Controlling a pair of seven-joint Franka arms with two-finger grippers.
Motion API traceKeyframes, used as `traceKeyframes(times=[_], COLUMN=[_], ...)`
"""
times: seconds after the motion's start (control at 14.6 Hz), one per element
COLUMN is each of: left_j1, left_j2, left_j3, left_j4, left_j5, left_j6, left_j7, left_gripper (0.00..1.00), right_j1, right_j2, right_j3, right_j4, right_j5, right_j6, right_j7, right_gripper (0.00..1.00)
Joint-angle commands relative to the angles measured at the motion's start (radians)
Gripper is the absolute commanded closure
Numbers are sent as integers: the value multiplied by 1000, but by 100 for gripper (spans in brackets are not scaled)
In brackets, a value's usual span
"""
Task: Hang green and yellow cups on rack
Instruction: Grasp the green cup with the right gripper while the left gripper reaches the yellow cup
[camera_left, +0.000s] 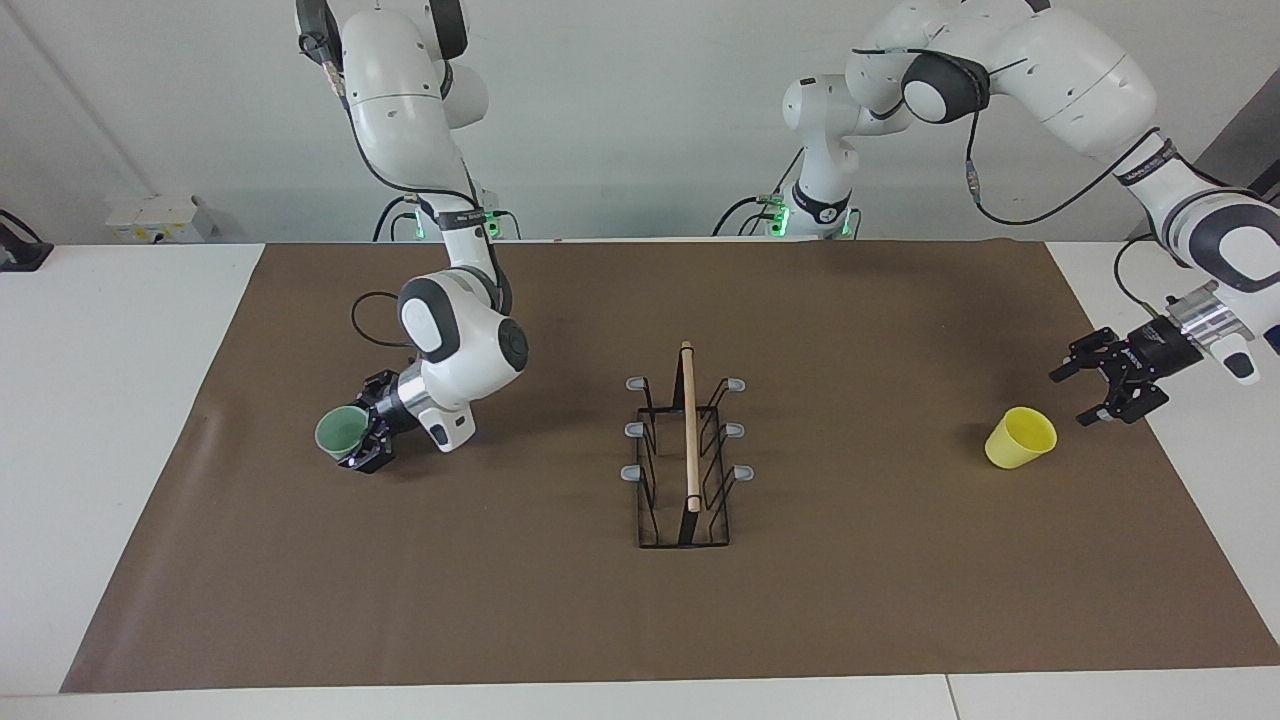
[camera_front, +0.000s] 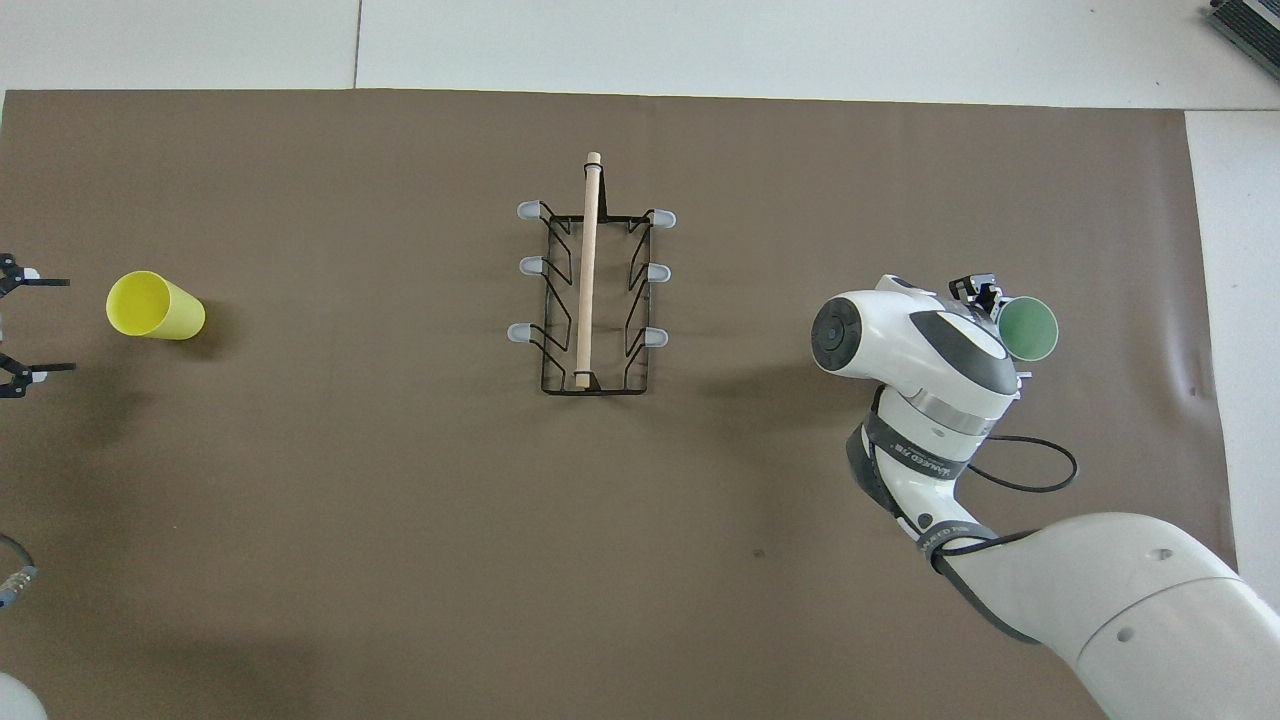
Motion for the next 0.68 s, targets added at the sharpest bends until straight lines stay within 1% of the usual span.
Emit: traceKeyframes(times=[0.0, 0.07, 0.14, 0.21, 0.27, 0.34, 0.48, 0.62], left_j1=[28, 57, 103, 144, 149, 142, 138, 137], left_j2=[36, 50, 65, 80, 84, 84, 80, 82], left_j3=[-5, -24, -68, -111, -129, -133, -142, -148], left_j4=[18, 30, 46, 56, 56, 49, 37, -12], left_j5=[-48, -49, -52, -54, -59, -75, -95, -129], left_j6=[20, 18, 15, 17, 20, 21, 9, 18], left_j7=[-97, -108, -143, -192, -206, -229, -236, -234], left_gripper=[0, 0, 0, 0, 0, 0, 0, 0], right_j1=[-20, -20, -20, -25, -25, -20, -13, -6], right_j2=[-8, -9, -9, -9, -9, -8, -9, -9], right_j3=[6, 6, 6, 6, 6, 6, 7, 7], right_j4=[-24, -27, -29, -31, -31, -27, -15, -3], right_j5=[-34, -36, -38, -39, -39, -38, -36, -22], right_j6=[23, 26, 39, 42, 42, 39, 19, -13], right_j7=[-4, -4, -4, -4, -5, -2, 22, 22], right_gripper=[0, 0, 1, 10, 40, 99, 100, 100])
